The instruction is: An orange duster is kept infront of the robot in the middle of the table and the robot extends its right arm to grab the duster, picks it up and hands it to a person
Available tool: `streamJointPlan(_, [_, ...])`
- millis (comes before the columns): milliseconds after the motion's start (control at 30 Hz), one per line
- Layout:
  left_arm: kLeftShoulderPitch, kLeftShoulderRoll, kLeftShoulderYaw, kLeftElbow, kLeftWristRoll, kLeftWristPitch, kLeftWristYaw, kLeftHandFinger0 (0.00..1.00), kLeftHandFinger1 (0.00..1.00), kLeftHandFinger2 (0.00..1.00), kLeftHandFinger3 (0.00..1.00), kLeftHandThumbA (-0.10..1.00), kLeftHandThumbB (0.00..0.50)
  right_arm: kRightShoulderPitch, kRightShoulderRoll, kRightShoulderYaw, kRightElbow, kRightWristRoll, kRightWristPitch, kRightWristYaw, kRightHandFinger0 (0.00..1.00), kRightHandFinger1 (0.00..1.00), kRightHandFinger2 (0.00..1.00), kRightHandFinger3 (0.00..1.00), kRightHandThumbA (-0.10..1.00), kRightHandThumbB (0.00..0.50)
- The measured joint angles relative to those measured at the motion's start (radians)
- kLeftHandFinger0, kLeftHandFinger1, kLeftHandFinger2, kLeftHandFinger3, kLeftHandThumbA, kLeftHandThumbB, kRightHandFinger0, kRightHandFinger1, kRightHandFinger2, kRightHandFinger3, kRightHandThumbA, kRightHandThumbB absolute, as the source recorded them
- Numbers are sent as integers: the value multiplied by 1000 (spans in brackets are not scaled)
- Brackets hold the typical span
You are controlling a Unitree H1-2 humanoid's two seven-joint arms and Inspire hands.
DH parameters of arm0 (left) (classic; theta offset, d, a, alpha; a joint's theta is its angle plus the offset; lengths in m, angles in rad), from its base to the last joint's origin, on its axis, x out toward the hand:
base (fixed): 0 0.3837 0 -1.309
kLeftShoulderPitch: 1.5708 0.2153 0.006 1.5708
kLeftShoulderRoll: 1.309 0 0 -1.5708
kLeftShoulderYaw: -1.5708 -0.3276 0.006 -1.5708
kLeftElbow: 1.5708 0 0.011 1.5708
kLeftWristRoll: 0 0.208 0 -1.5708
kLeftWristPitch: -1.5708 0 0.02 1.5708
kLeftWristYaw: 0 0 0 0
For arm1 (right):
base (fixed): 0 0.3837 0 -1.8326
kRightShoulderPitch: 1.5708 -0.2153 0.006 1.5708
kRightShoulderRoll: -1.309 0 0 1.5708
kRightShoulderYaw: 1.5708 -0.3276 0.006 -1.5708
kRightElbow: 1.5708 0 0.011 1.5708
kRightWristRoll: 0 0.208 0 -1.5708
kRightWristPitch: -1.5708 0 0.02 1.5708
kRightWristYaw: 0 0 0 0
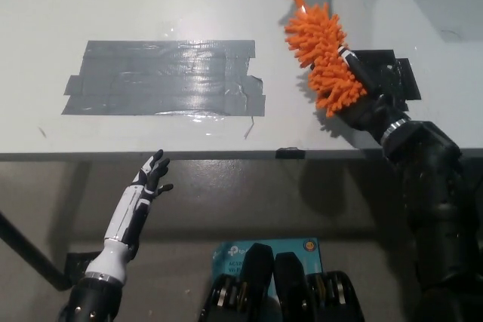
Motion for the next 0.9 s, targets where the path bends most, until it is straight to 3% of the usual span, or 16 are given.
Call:
streamJointPlan(300, [-1, 0, 1, -1, -1, 4, 0, 871, 976, 1000, 1000, 941, 150, 24, -2, 42, -2, 79, 3, -23, 0, 342, 692, 1000, -100, 127])
streamJointPlan(333, [-2, 0, 1, -1, -2, 4, 0, 870, 976, 1000, 1000, 945, 148, 24, -2, 45, -2, 86, 3, -26, 2, 380, 761, 1000, -100, 131])
streamJointPlan(367, [-3, 0, 1, -1, -2, 6, 0, 869, 975, 1000, 1000, 946, 147, 24, -3, 50, -2, 97, 3, -30, 117, 500, 930, 1000, -100, 176])
streamJointPlan(400, [-3, 0, 1, -1, -2, 7, 0, 868, 974, 1000, 1000, 947, 146, 24, -4, 52, -3, 101, 3, -32, 115, 439, 817, 1000, -100, 175])
streamJointPlan(433, [-4, 0, 1, -1, -1, 7, 0, 867, 973, 1000, 1000, 947, 145, 25, -5, 57, -7, 107, 3, -33, 458, 827, 1000, 1000, 100, 306])
streamJointPlan(467, [-4, 0, 1, -1, -1, 7, 0, 865, 971, 1000, 1000, 948, 143, 26, -5, 59, -10, 109, 3, -33, 1000, 1000, 1000, 1000, 318, 384])
streamJointPlan(533, [-4, 0, 1, -1, -1, 7, 0, 865, 971, 1000, 1000, 949, 142, 30, -8, 71, -19, 113, 3, -32, 1000, 1000, 1000, 1000, 343, 407])
streamJointPlan(567, [-4, 0, 1, -1, -1, 7, 0, 861, 968, 1000, 1000, 949, 145, 38, -13, 90, -29, 119, 3, -24, 1000, 1000, 1000, 1000, 386, 454])
streamJointPlan(600, [-4, 0, 1, -1, -1, 7, 0, 860, 967, 1000, 1000, 948, 147, 42, -16, 98, -33, 121, 3, -17, 1000, 1000, 1000, 1000, 464, 446])
streamJointPlan(733, [-5, 1, 1, -1, -2, 8, 0, 859, 963, 1000, 1000, 943, 144, 66, -27, 122, -75, 127, 3, 24, 1000, 1000, 1000, 1000, 599, 471])
streamJointPlan(900, [-6, 2, 1, -1, -1, 9, 0, 851, 956, 1000, 1000, 935, 152, 80, -33, 131, -119, 122, 2, 63, 1000, 1000, 1000, 1000, 687, 498])
